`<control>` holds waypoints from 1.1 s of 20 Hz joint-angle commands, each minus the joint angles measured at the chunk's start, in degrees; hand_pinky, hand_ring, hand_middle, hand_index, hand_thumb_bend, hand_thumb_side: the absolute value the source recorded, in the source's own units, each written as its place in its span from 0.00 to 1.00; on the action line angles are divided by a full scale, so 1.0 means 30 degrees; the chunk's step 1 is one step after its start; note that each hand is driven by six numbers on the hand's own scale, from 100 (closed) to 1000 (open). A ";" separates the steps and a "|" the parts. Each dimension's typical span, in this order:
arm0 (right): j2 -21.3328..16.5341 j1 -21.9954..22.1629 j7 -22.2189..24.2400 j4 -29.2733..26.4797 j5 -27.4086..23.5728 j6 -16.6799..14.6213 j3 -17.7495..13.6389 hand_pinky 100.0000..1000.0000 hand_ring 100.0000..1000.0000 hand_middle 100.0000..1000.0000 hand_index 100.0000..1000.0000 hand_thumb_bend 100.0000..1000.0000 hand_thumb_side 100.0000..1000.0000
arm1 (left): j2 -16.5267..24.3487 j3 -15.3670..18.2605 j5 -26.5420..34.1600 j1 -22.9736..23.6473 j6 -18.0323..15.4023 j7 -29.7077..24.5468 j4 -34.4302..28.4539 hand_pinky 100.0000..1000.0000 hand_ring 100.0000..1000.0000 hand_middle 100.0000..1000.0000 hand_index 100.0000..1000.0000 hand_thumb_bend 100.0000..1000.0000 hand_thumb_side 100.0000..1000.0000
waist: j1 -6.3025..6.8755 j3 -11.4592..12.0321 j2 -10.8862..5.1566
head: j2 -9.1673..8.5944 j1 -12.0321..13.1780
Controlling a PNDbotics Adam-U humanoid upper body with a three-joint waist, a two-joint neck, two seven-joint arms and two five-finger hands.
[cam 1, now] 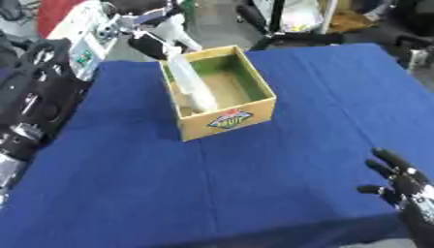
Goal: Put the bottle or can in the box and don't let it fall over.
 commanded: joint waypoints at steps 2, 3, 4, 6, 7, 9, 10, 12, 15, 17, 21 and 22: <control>-0.0128 -0.0095 -0.0027 -0.0154 -0.0001 -0.0023 -0.0137 0.70 1.00 1.00 0.97 0.00 0.70 | 0.1289 0.0522 0.0072 -0.0295 -0.0140 -0.0868 -0.0693 0.89 0.85 0.78 0.91 0.71 0.69 | 0.0011 0.0107 -0.0177 | -0.0308 -0.0239; -0.0132 -0.0091 -0.0047 -0.0145 0.0016 -0.0024 -0.0160 0.70 1.00 1.00 0.97 0.00 0.70 | 0.1537 0.0613 0.0407 -0.0224 -0.0157 -0.1136 -0.0845 0.89 0.86 0.78 0.91 0.72 0.70 | 0.0031 0.0152 -0.0182 | -0.0358 -0.0307; -0.0136 -0.0086 -0.0067 -0.0136 0.0039 -0.0025 -0.0188 0.70 1.00 1.00 0.97 0.00 0.71 | 0.1828 0.0731 0.0882 -0.0136 -0.0148 -0.1357 -0.1071 0.88 0.86 0.79 0.92 0.77 0.74 | 0.0057 0.0207 -0.0184 | -0.0405 -0.0386; -0.0151 -0.0069 -0.0127 -0.0128 0.0099 -0.0033 -0.0257 0.70 1.00 1.00 0.97 0.00 0.71 | 0.2593 0.1048 0.2279 0.0171 0.0032 -0.1446 -0.1858 0.87 0.86 0.79 0.92 0.80 0.78 | 0.0125 0.0337 -0.0178 | -0.0466 -0.0584; -0.0156 -0.0067 -0.0152 -0.0130 0.0130 -0.0039 -0.0284 0.70 1.00 1.00 0.97 0.00 0.71 | 0.3063 0.1221 0.3046 0.0402 0.0207 -0.1302 -0.2437 0.87 0.85 0.79 0.92 0.79 0.79 | 0.0157 0.0398 -0.0172 | -0.0492 -0.0676; -0.0162 -0.0049 -0.0214 -0.0132 0.0190 -0.0050 -0.0350 0.70 1.00 1.00 0.97 0.00 0.71 | 0.4098 0.1652 0.4505 0.1006 0.0695 -0.0738 -0.3817 0.86 0.84 0.78 0.91 0.78 0.81 | 0.0196 0.0527 -0.0144 | -0.0530 -0.0928; -0.0169 -0.0028 -0.0247 -0.0133 0.0221 -0.0056 -0.0379 0.70 1.00 1.00 0.97 0.00 0.71 | 0.4551 0.1849 0.5153 0.1324 0.0982 -0.0423 -0.4465 0.85 0.84 0.78 0.91 0.77 0.81 | 0.0213 0.0584 -0.0131 | -0.0554 -0.1032; -0.0208 0.0069 -0.0310 -0.0131 0.0315 -0.0069 -0.0430 0.70 1.00 1.00 0.97 0.00 0.71 | 0.5342 0.2223 0.6138 0.1944 0.1595 0.0211 -0.5585 0.85 0.84 0.78 0.91 0.76 0.80 | 0.0254 0.0747 -0.0118 | -0.0578 -0.1231; -0.0201 0.0130 -0.0304 -0.0116 0.0396 -0.0093 -0.0403 0.70 1.00 1.00 0.97 0.00 0.71 | 0.5967 0.2479 0.6771 0.2679 0.2192 0.0567 -0.6587 0.84 0.83 0.77 0.91 0.72 0.77 | 0.0234 0.0855 -0.0124 | -0.0567 -0.1215; -0.0160 0.0129 -0.0314 -0.0110 0.0410 -0.0103 -0.0423 0.70 1.00 1.00 0.97 0.00 0.71 | 0.6266 0.2878 0.7332 0.3426 0.2418 0.1032 -0.7419 0.82 0.80 0.74 0.90 0.68 0.74 | 0.0189 0.0905 -0.0113 | -0.0637 -0.1274; -0.0095 0.0099 -0.0412 -0.0117 0.0414 -0.0104 -0.0514 0.70 1.00 1.00 0.97 0.00 0.72 | 0.6785 0.4549 0.9856 0.6647 0.3145 0.3077 -1.0074 0.76 0.75 0.69 0.89 0.62 0.70 | 0.0166 0.1114 -0.0020 | -0.0762 -0.1471; -0.0077 0.0093 -0.0437 -0.0124 0.0422 -0.0106 -0.0541 0.70 1.00 1.00 0.97 0.00 0.71 | 0.6754 0.5082 1.0742 0.7723 0.3386 0.3784 -1.0753 0.74 0.73 0.67 0.88 0.61 0.69 | 0.0167 0.1190 -0.0006 | -0.0755 -0.1511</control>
